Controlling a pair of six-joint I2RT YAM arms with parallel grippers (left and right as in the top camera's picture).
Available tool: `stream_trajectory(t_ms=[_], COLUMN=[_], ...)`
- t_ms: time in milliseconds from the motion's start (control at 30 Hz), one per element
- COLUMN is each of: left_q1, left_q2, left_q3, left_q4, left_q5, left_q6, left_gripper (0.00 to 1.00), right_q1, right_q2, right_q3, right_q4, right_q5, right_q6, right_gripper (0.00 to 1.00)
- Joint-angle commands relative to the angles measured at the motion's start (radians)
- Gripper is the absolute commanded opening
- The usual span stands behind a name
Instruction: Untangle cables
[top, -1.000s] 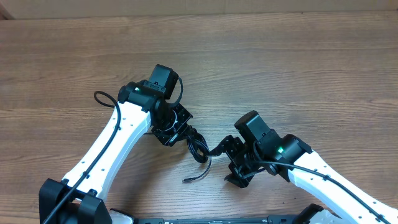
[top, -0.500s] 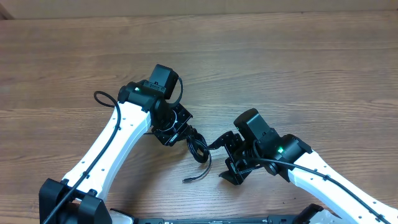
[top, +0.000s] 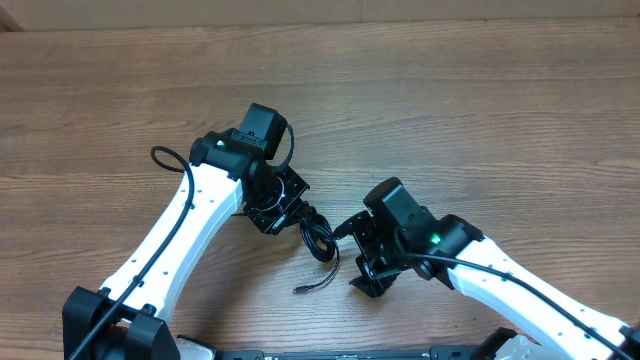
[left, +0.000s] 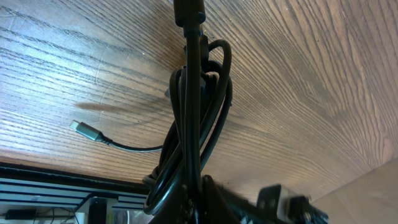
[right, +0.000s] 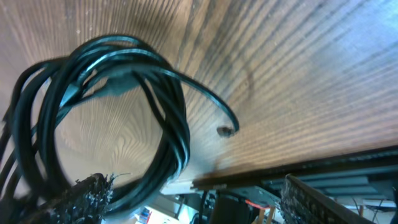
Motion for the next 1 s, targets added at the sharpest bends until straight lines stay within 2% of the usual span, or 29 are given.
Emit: stream_trajectory(t_ms=[0, 200, 433, 533, 667, 867, 967], left_q1=[0.005, 0.005, 0.004, 0.003, 0.003, 0.004, 0.003], left_q2=[-0.03, -0.03, -0.03, -0.03, -0.03, -0.03, -0.03], left_q3=[0.022, 0.021, 0.022, 0.021, 0.021, 0.021, 0.021], left_q4=[0.003, 0.003, 0.002, 0.003, -0.001, -0.025, -0.056], left_q5=[-0.006, -0.006, -0.006, -0.006, -0.008, -0.028, -0.066], left_q6=[-0.02, -0.021, -0.02, -0.02, -0.019, 0.019, 0.034], left_gripper=[0.04, 0.04, 0.04, 0.04, 0.04, 0.04, 0.04], right_q1=[0.008, 0.011, 0.011, 0.011, 0.011, 0.008, 0.006], right_q2=[0.053, 0.128, 0.154, 0.154, 0.154, 0.154, 0.153], right_q3=[-0.006, -0.006, -0.006, -0.006, -0.006, -0.006, -0.006], right_q4=[0.05, 0.134, 0.194, 0.233, 0.247, 0.245, 0.245], right_q5=[0.012, -0.051, -0.071, -0.078, -0.076, 0.016, 0.069], right_q6=[0.037, 0.04, 0.04, 0.04, 0.039, -0.035, -0.113], right_gripper=[0.86, 0.79, 0.58, 0.52, 0.37, 0.04, 0.04])
